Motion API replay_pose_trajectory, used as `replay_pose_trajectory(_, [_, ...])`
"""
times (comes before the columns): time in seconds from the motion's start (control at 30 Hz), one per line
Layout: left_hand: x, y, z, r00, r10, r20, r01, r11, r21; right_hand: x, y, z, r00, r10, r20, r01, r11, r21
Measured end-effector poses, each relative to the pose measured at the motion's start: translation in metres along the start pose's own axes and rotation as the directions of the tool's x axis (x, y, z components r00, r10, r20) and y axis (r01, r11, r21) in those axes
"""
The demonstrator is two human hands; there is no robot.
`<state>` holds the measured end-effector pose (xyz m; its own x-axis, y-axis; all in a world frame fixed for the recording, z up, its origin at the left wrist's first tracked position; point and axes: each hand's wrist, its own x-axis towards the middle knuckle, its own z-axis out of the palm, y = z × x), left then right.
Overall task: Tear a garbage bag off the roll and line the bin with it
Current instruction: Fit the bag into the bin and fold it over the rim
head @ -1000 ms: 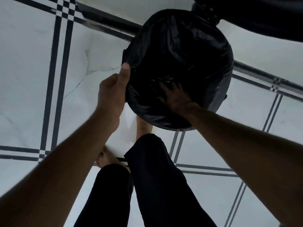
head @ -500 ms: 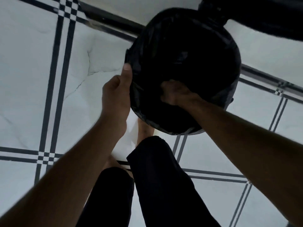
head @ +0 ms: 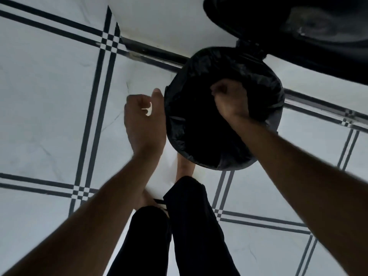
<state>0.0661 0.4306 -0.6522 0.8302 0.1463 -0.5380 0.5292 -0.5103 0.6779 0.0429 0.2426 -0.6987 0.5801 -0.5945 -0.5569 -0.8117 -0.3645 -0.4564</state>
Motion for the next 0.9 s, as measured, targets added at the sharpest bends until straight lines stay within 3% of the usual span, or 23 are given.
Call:
replay_pose_trajectory(0.03, [-0.002, 0.008, -0.002, 0.991, 0.134, -0.029, -0.133, 0.991, 0.028, -0.017, -0.002, -0.004, 0.993, -0.022, -0.115, 0.028, 0.998, 0.051])
replay_pose_trajectory(0.1, [-0.002, 0.025, 0.0, 0.94, 0.335, 0.066, -0.34, 0.936, 0.095, -0.043, -0.005, -0.013, 0.95, -0.104, -0.296, 0.143, 0.983, 0.113])
replay_pose_trajectory(0.17, [0.003, 0.043, 0.011, 0.886, 0.406, 0.223, -0.448, 0.874, 0.188, -0.053, -0.006, -0.021, 0.884, -0.217, -0.414, 0.277, 0.957, 0.089])
replay_pose_trajectory(0.27, [0.01, 0.07, 0.04, 0.8, 0.476, 0.365, -0.575, 0.782, 0.241, -0.042, -0.005, -0.037, 0.809, -0.177, -0.561, 0.194, 0.981, -0.029])
replay_pose_trajectory(0.33, [0.021, 0.081, 0.058, 0.76, 0.513, 0.399, -0.635, 0.717, 0.288, -0.03, -0.002, -0.044, 0.801, -0.143, -0.581, 0.09, 0.989, -0.119])
replay_pose_trajectory(0.43, [0.037, 0.09, 0.074, 0.79, 0.471, 0.392, -0.606, 0.697, 0.383, -0.005, 0.007, -0.054, 0.836, -0.136, -0.531, 0.003, 0.97, -0.244])
replay_pose_trajectory(0.5, [0.046, 0.094, 0.078, 0.82, 0.438, 0.367, -0.567, 0.708, 0.421, 0.011, 0.009, -0.062, 0.877, -0.101, -0.469, -0.013, 0.973, -0.232])
replay_pose_trajectory(0.67, [0.062, 0.095, 0.072, 0.866, 0.339, 0.367, -0.479, 0.771, 0.42, 0.022, 0.006, -0.061, 0.916, -0.197, -0.348, 0.12, 0.965, -0.232])
replay_pose_trajectory(0.8, [0.067, 0.094, 0.059, 0.881, 0.249, 0.404, -0.415, 0.815, 0.404, 0.015, 0.002, -0.056, 0.873, -0.262, -0.411, 0.21, 0.963, -0.167])
replay_pose_trajectory(0.9, [0.074, 0.091, 0.053, 0.881, 0.162, 0.444, -0.349, 0.857, 0.38, 0.006, 0.003, -0.055, 0.845, -0.159, -0.511, 0.148, 0.987, -0.061])
